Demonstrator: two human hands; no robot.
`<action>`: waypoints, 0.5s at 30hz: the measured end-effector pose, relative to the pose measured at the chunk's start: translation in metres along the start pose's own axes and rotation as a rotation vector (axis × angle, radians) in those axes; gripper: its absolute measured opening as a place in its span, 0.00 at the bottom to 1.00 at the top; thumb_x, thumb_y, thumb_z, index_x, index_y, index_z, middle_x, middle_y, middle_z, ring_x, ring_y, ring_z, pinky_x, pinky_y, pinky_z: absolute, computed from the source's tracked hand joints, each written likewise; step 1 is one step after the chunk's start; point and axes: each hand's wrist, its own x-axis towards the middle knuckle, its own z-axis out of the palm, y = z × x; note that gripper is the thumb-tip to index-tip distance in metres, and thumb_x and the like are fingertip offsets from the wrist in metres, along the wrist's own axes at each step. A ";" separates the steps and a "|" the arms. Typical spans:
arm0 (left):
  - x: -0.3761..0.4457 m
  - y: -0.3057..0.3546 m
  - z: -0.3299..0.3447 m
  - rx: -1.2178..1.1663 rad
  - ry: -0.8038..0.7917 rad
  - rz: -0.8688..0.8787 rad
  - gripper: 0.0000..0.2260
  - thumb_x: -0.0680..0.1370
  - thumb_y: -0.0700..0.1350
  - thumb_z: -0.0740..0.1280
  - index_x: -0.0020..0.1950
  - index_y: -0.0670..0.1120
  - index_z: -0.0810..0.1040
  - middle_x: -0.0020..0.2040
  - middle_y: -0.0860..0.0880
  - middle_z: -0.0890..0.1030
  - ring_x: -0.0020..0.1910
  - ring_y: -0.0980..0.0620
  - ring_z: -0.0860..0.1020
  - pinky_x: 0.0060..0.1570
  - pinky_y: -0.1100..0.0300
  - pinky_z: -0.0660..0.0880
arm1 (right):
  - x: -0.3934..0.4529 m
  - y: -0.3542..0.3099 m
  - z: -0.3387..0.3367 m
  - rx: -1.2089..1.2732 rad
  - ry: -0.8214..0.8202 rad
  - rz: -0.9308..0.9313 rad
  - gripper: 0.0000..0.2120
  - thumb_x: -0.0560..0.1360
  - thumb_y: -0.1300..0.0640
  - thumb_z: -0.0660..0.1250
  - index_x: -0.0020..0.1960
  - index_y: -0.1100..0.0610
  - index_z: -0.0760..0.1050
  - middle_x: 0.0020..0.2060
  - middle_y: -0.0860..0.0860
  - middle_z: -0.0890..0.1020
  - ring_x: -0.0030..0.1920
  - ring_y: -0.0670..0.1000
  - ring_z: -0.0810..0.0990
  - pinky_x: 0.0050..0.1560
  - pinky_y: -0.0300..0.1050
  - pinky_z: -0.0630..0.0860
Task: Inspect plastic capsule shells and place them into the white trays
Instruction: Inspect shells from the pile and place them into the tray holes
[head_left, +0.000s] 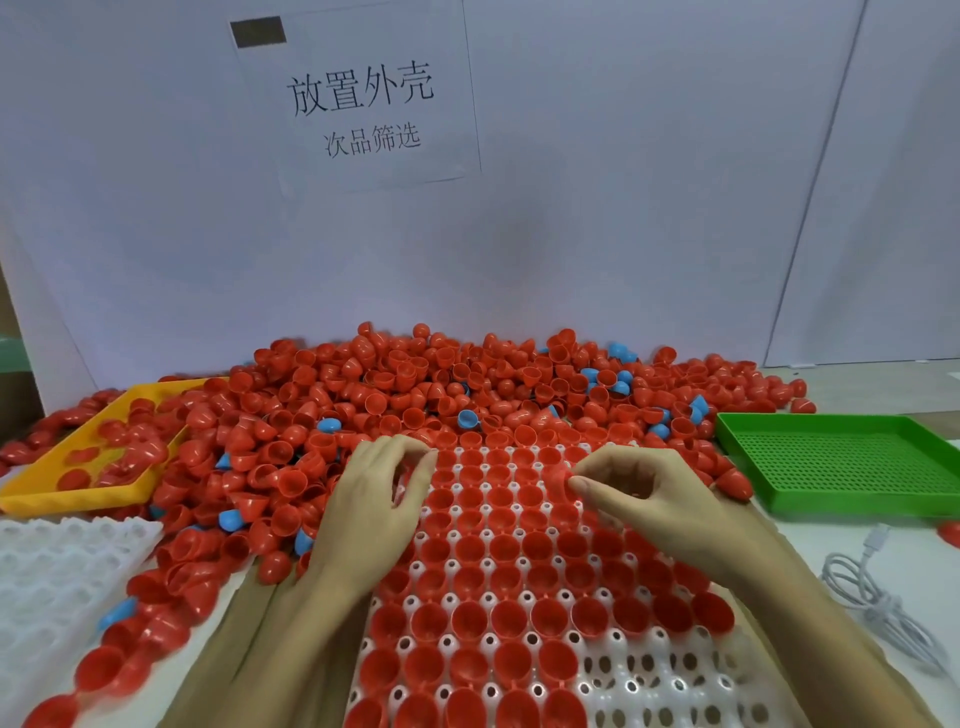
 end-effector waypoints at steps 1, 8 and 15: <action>0.001 -0.007 0.000 0.036 -0.019 0.004 0.09 0.83 0.55 0.64 0.56 0.54 0.81 0.51 0.63 0.79 0.56 0.60 0.75 0.57 0.66 0.73 | -0.005 -0.002 -0.004 -0.039 0.001 -0.005 0.06 0.77 0.47 0.74 0.49 0.48 0.87 0.41 0.51 0.87 0.39 0.48 0.84 0.44 0.42 0.81; 0.000 -0.030 0.009 0.122 -0.111 0.023 0.11 0.84 0.52 0.66 0.61 0.49 0.80 0.58 0.57 0.75 0.62 0.58 0.69 0.60 0.65 0.66 | -0.054 -0.011 -0.018 -0.663 -0.182 -0.060 0.18 0.71 0.21 0.64 0.50 0.30 0.81 0.47 0.33 0.83 0.46 0.43 0.84 0.41 0.44 0.82; -0.001 -0.028 0.003 0.073 -0.038 0.044 0.10 0.84 0.52 0.65 0.58 0.48 0.82 0.58 0.56 0.76 0.61 0.59 0.69 0.56 0.71 0.65 | -0.075 -0.032 -0.005 -0.648 -0.339 -0.031 0.07 0.73 0.39 0.77 0.50 0.38 0.83 0.49 0.36 0.80 0.49 0.40 0.80 0.45 0.30 0.72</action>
